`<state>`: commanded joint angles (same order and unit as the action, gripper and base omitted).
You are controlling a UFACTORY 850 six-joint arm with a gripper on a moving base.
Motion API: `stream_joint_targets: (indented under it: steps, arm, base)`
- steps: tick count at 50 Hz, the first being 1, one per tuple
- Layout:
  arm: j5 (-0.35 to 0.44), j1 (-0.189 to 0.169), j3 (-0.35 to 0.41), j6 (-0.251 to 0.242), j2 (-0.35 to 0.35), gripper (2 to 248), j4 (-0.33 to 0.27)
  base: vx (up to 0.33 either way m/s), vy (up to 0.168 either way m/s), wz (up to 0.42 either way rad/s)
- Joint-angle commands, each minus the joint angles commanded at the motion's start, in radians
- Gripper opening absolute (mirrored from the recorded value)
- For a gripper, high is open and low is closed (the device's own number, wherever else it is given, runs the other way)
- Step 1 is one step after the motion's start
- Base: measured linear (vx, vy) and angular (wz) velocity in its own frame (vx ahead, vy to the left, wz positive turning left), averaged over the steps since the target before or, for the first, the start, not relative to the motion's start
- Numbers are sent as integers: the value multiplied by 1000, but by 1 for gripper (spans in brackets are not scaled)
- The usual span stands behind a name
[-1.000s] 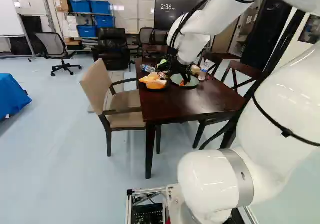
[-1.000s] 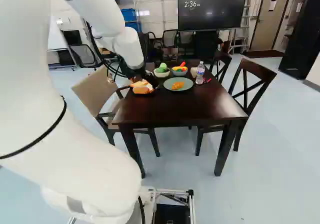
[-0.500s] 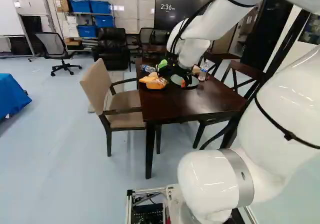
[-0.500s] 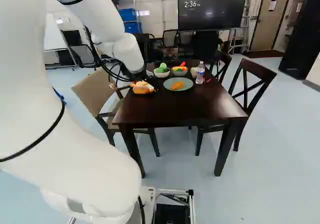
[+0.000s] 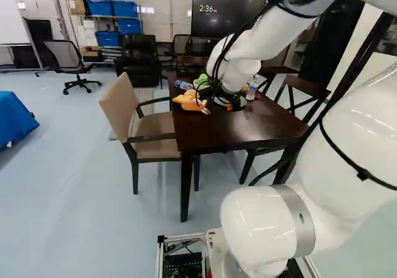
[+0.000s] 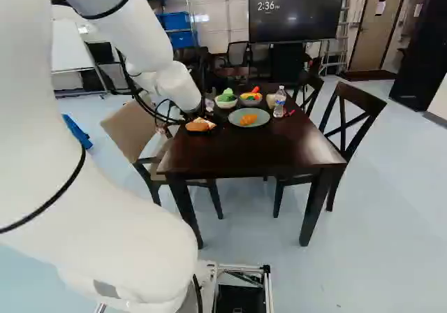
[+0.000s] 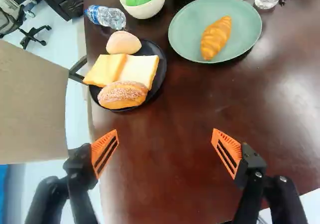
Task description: Move the croissant to the empty plate
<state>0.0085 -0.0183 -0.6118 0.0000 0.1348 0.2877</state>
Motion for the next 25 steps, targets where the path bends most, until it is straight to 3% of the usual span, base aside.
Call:
stream_joint_targets:
  steps: [25]
  arm:
    - [246,5,149,0,41,247,-82]
  base:
    - [0,0,0]
